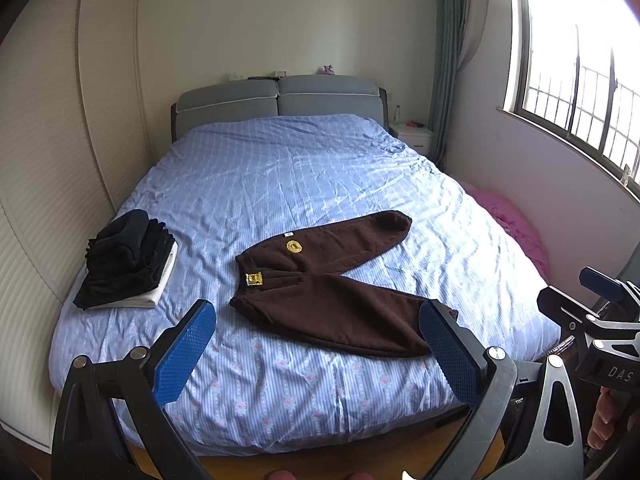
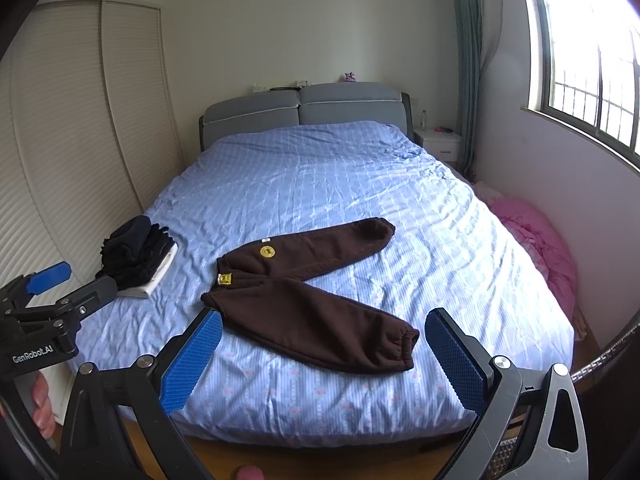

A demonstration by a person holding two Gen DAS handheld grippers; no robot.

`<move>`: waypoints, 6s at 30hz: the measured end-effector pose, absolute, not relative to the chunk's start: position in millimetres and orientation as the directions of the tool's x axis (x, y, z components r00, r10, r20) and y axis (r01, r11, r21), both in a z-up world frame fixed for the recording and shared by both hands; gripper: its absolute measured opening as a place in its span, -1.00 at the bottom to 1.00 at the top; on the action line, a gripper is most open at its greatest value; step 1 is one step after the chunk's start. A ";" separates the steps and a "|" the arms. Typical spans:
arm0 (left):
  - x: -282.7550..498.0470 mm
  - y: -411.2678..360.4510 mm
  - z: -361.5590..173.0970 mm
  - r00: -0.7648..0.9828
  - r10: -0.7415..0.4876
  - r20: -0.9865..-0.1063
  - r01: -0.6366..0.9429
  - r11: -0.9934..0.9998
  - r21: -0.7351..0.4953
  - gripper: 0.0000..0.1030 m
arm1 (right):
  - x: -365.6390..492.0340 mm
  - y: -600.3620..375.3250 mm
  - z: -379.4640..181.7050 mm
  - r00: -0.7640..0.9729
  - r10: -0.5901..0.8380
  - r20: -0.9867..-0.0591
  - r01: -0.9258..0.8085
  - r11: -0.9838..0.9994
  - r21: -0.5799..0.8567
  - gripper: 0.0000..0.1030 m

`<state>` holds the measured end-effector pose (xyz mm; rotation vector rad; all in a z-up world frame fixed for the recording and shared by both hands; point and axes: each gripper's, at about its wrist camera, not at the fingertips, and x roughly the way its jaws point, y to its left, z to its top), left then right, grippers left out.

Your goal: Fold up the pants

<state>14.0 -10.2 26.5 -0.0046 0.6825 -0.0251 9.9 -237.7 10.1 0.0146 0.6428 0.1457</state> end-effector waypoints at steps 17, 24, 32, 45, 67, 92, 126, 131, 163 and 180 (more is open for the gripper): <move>98.5 -1.8 9.2 0.746 -0.037 -0.665 0.045 0.999 -0.005 1.00 | 83.4 -223.9 -9.2 0.745 0.141 -0.652 -0.122 0.990 0.074 0.99; 171.3 -5.5 -0.5 0.736 -0.061 -0.674 0.101 0.995 0.019 1.00 | 147.5 -218.2 -15.9 0.743 0.092 -0.663 -0.079 0.996 0.050 0.99; 266.3 -46.9 -21.6 0.721 -0.040 -0.692 0.079 0.997 0.024 1.00 | 239.1 -256.5 -28.1 0.771 0.015 -0.637 -0.021 1.000 -0.003 0.99; 443.6 -129.1 -131.2 0.519 0.074 -0.852 -0.154 0.988 -0.008 1.00 | 498.8 -346.1 -141.4 0.624 0.215 -0.751 -0.193 0.974 0.118 0.92; 478.1 -152.7 -201.3 0.329 0.166 -0.930 -0.155 0.981 0.120 1.00 | 633.3 -379.3 -328.7 0.314 0.193 -0.930 -0.086 0.981 0.175 -0.55; 333.9 -120.9 -203.4 0.309 0.064 -0.949 0.006 0.998 0.070 1.00 | 346.2 -413.2 -253.3 0.280 0.191 -0.941 0.122 0.965 0.232 0.47; 253.8 -103.5 -253.5 0.171 0.061 -0.983 -0.082 0.995 0.048 1.00 | 226.8 -400.6 -290.2 0.238 0.111 -0.965 0.402 0.893 0.202 0.66; 239.7 -28.9 -264.2 0.145 0.082 -0.986 -0.190 0.980 0.053 1.00 | 205.7 -355.7 -303.5 0.186 0.257 -0.948 0.406 0.859 0.312 0.66; 298.1 112.7 -262.0 0.226 -0.340 -0.913 -0.146 0.915 -0.376 -0.34 | 245.0 -265.7 -268.5 0.287 0.264 -0.921 0.395 0.843 0.365 -0.68; 425.5 123.3 -209.6 0.313 -0.255 -0.915 -0.385 0.846 -0.368 -0.35 | 423.0 -248.0 -107.2 0.516 0.328 -0.791 0.144 0.877 0.458 -0.69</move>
